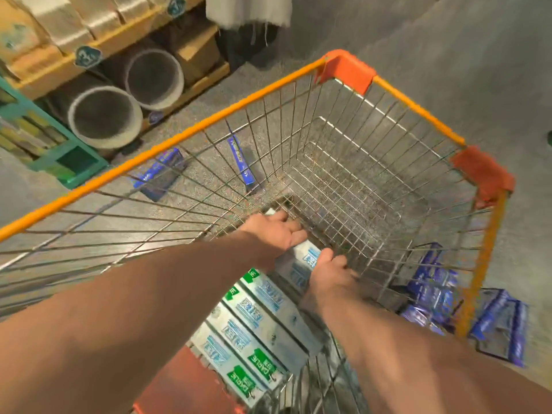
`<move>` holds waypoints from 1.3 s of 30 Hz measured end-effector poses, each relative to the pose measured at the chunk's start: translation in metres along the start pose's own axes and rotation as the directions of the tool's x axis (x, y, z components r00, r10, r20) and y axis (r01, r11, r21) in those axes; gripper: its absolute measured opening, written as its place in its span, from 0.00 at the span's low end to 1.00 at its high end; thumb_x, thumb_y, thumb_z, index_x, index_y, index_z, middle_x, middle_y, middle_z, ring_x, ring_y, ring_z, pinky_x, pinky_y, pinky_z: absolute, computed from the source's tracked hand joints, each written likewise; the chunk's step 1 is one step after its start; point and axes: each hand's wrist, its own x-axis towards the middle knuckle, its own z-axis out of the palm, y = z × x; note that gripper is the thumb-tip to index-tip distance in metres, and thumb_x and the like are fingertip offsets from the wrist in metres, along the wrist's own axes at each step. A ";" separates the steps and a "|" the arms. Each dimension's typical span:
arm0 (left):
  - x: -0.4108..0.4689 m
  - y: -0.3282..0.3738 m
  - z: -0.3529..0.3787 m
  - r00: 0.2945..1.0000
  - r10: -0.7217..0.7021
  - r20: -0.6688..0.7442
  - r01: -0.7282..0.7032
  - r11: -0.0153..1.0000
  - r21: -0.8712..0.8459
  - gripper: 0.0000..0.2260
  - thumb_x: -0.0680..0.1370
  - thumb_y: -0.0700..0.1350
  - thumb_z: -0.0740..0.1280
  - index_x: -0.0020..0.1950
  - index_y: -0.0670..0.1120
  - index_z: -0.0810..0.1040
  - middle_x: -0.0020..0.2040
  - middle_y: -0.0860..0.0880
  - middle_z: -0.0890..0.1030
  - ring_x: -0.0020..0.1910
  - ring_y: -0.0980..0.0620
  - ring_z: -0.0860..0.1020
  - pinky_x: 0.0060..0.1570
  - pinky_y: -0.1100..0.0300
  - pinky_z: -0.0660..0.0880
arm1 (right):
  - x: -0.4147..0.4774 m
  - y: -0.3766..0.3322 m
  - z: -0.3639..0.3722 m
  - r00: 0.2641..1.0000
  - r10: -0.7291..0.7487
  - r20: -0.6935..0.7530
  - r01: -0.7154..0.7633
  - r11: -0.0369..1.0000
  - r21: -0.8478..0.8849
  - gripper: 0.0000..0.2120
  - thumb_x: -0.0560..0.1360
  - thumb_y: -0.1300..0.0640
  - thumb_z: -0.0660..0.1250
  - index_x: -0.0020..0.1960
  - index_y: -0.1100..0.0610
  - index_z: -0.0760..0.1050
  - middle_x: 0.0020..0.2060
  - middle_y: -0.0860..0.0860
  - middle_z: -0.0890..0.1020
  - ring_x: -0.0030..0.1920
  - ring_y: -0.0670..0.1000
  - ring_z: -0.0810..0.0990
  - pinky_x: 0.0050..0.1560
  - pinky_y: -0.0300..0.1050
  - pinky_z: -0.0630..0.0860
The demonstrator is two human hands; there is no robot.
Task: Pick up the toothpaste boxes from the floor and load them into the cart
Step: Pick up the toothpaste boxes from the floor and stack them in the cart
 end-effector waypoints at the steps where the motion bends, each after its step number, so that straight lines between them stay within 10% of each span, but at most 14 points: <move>1: 0.001 0.000 0.001 1.000 0.008 0.013 -0.008 1.000 -0.004 0.29 0.78 0.61 0.67 0.74 0.56 0.58 0.68 0.53 0.69 0.67 0.49 0.65 0.39 0.56 0.67 | 0.002 -0.001 0.004 1.000 -0.004 0.011 0.004 1.000 0.021 0.16 0.82 0.58 0.60 0.64 0.55 0.55 0.64 0.59 0.66 0.66 0.67 0.68 0.64 0.68 0.70; 6: 0.002 -0.005 0.009 0.998 0.048 0.051 -0.047 0.999 -0.012 0.33 0.77 0.64 0.67 0.76 0.54 0.57 0.66 0.53 0.67 0.66 0.48 0.64 0.45 0.57 0.69 | 0.009 -0.004 0.019 0.996 -0.014 0.086 0.012 1.000 0.028 0.24 0.78 0.49 0.68 0.61 0.50 0.53 0.59 0.56 0.65 0.57 0.60 0.71 0.56 0.66 0.74; 9: 0.007 -0.012 0.013 0.987 0.068 0.146 -0.067 0.998 -0.011 0.37 0.74 0.70 0.65 0.76 0.52 0.59 0.69 0.48 0.67 0.72 0.45 0.63 0.65 0.49 0.70 | 0.006 -0.008 0.023 0.998 0.016 0.067 -0.017 1.000 0.014 0.31 0.71 0.47 0.75 0.56 0.49 0.53 0.58 0.55 0.65 0.56 0.62 0.71 0.53 0.69 0.73; 13: 0.008 -0.017 0.017 0.977 0.130 0.172 -0.135 0.991 0.019 0.42 0.70 0.76 0.63 0.75 0.51 0.62 0.66 0.50 0.66 0.60 0.51 0.62 0.48 0.58 0.66 | 0.006 -0.011 0.020 0.991 -0.006 0.135 0.002 1.000 0.030 0.36 0.64 0.49 0.79 0.53 0.49 0.52 0.57 0.55 0.64 0.57 0.63 0.70 0.46 0.62 0.76; 23: 0.002 -0.003 0.015 0.977 0.002 0.214 0.014 0.997 -0.072 0.52 0.63 0.74 0.71 0.79 0.53 0.57 0.70 0.51 0.67 0.67 0.49 0.64 0.56 0.49 0.74 | 0.005 -0.014 0.021 0.978 -0.010 0.207 0.003 0.999 0.035 0.40 0.63 0.50 0.81 0.61 0.47 0.55 0.58 0.57 0.64 0.59 0.70 0.74 0.56 0.73 0.75; 27: 0.001 0.003 0.015 0.967 -0.034 0.253 0.051 0.997 -0.060 0.55 0.65 0.75 0.69 0.82 0.54 0.46 0.82 0.49 0.52 0.81 0.42 0.47 0.74 0.29 0.50 | 0.009 -0.011 0.024 0.989 -0.035 0.143 0.026 0.997 0.066 0.33 0.74 0.52 0.71 0.71 0.48 0.56 0.65 0.60 0.67 0.60 0.66 0.73 0.54 0.66 0.77; 31: -0.008 0.005 0.016 0.963 -0.042 0.265 0.063 0.995 -0.072 0.56 0.67 0.77 0.65 0.82 0.54 0.38 0.83 0.50 0.40 0.81 0.44 0.40 0.76 0.32 0.44 | 0.003 -0.010 0.007 0.996 -0.061 0.059 0.055 0.995 0.088 0.30 0.81 0.55 0.60 0.79 0.52 0.52 0.74 0.60 0.63 0.70 0.66 0.67 0.62 0.67 0.74; 39: -0.068 0.003 -0.064 0.966 -0.123 0.226 0.120 0.992 0.025 0.52 0.72 0.70 0.69 0.83 0.52 0.41 0.83 0.52 0.43 0.81 0.48 0.45 0.75 0.45 0.59 | -0.058 0.008 -0.062 0.989 -0.144 -0.034 0.148 0.970 0.193 0.37 0.71 0.46 0.71 0.75 0.53 0.60 0.67 0.57 0.70 0.61 0.61 0.76 0.57 0.59 0.78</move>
